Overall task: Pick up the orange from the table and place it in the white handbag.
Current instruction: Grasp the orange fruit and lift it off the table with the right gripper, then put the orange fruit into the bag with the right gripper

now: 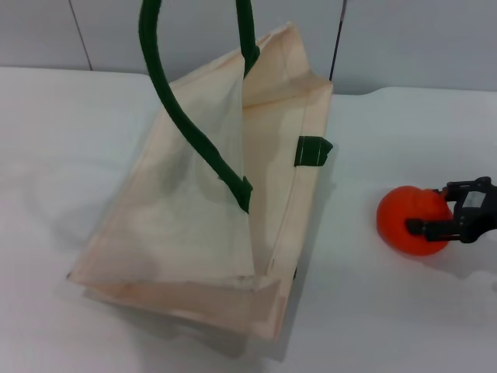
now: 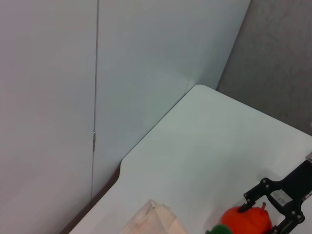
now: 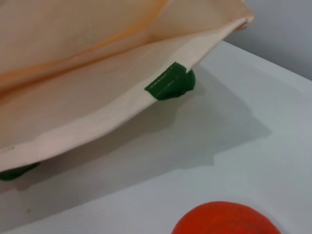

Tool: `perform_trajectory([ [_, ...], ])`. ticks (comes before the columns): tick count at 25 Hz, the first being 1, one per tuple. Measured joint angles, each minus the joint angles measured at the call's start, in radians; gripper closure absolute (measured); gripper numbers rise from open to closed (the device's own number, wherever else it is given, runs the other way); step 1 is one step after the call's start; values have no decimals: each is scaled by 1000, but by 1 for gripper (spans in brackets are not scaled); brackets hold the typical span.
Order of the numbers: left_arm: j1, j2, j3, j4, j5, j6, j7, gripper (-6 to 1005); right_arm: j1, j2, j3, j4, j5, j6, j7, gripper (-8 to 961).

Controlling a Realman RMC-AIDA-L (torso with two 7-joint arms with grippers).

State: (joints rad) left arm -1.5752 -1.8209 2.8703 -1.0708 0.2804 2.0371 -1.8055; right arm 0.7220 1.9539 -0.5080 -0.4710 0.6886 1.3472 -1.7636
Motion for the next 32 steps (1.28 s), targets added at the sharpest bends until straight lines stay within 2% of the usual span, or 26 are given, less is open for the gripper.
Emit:
perform_trajectory([
  [5, 0, 0, 0, 0, -1, 0, 0, 857, 4, 1, 2, 0, 9, 1, -35, 299],
  [17, 3, 6, 0, 0, 8, 0, 0, 857, -19, 7, 13, 1, 99, 37, -103, 470],
  [26, -5, 14, 0, 0, 1, 0, 0, 857, -86, -7, 126, -11, 310, 125, -229, 565],
  [29, -6, 14, 0, 1, 1, 0, 0, 857, -78, -6, 132, -13, 322, 143, -233, 589],
  [32, -15, 16, 1, 7, 14, 4, 5, 857, -44, 7, 131, -12, 336, 172, -240, 608],
])
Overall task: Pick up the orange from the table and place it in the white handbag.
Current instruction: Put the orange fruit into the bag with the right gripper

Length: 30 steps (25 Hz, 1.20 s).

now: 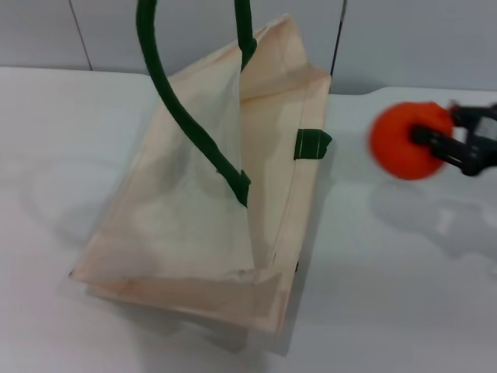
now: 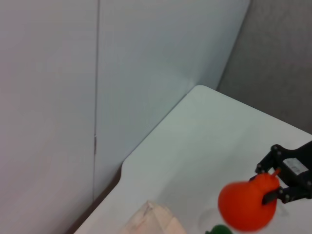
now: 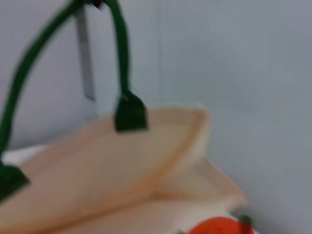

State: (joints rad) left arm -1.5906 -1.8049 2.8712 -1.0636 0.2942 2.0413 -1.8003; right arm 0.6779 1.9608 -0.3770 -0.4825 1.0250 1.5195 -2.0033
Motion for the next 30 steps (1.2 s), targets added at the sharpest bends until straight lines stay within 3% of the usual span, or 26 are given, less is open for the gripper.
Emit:
perform_trajectory([
  [5, -46, 11, 1, 37, 27, 2, -4, 858, 79, 45, -53, 5, -10, 2, -2, 635],
  [7, -58, 10, 1, 37, 30, 2, -4, 858, 104, 53, -95, 20, -11, -3, -2, 646],
  [24, -78, 4, -1, 73, 22, 1, -7, 858, 346, 70, -310, 230, -9, -174, 22, 802],
  [30, -80, 2, -1, 73, 20, 0, -7, 858, 376, 70, -322, 260, -8, -221, 40, 837],
])
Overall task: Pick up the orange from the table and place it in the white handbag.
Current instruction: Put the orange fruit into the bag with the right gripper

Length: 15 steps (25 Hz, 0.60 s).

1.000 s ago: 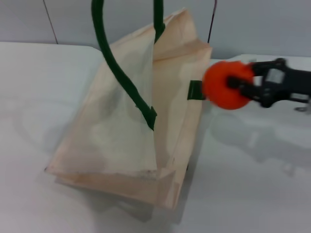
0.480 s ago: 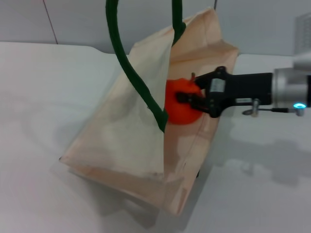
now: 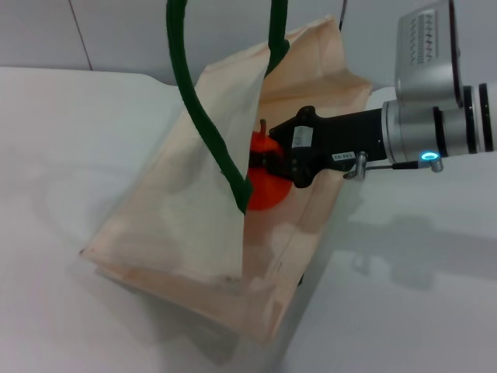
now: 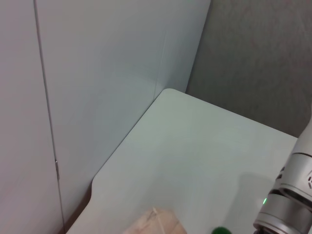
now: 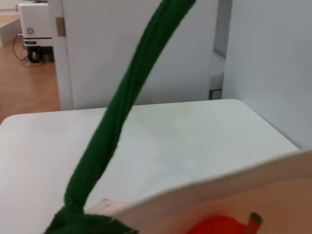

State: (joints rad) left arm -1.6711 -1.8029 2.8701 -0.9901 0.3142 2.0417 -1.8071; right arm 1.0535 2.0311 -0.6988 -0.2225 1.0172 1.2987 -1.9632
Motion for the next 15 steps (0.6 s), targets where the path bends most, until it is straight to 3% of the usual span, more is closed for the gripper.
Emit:
perform_trajectory([
  [9, 0, 0, -2, 1, -1, 0, 0, 858, 2, 0, -1, 6, 0, -17, 8, 869],
  [14, 1, 0, -2, 1, -1, 0, 0, 858, 1, 0, -2, 6, 1, -20, 8, 753],
  [15, 2, 0, -2, 1, -1, 0, 0, 857, -1, 0, 0, 6, 3, -20, 8, 671],
])
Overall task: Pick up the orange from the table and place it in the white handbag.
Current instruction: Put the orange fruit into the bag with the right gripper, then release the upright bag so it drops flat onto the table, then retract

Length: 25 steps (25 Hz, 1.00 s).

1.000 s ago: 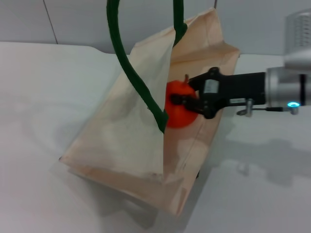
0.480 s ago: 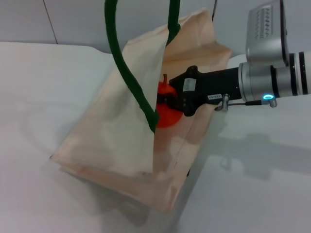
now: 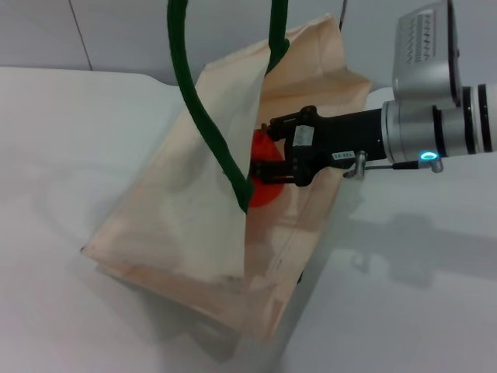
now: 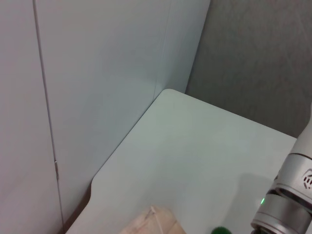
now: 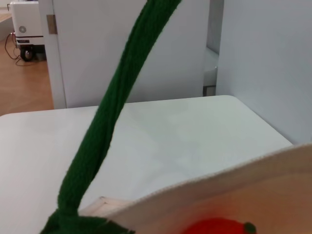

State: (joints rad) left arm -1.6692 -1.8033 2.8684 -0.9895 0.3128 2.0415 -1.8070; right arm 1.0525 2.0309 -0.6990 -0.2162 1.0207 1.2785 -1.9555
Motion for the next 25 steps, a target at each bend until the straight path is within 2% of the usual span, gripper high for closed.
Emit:
perform_trajectory([
  [2, 2, 0, 0, 0, 0, -1, 0, 857, -4, 0, 2, 0, 3, -2, 0, 508],
  [12, 9, -1, 0, 0, 0, -1, 0, 857, -10, -2, 5, 0, 4, -37, 4, 64],
  [17, 22, 0, 0, 0, 0, -2, 0, 858, -43, -8, 10, -16, 11, -77, 6, 62],
  [19, 30, 0, 0, 1, 0, -3, 0, 858, -78, -13, 10, -50, 18, -91, 21, 61],
  [25, 72, 6, 0, 2, -20, -4, 0, 858, -232, -20, 12, -259, 30, -61, 135, 59],
])
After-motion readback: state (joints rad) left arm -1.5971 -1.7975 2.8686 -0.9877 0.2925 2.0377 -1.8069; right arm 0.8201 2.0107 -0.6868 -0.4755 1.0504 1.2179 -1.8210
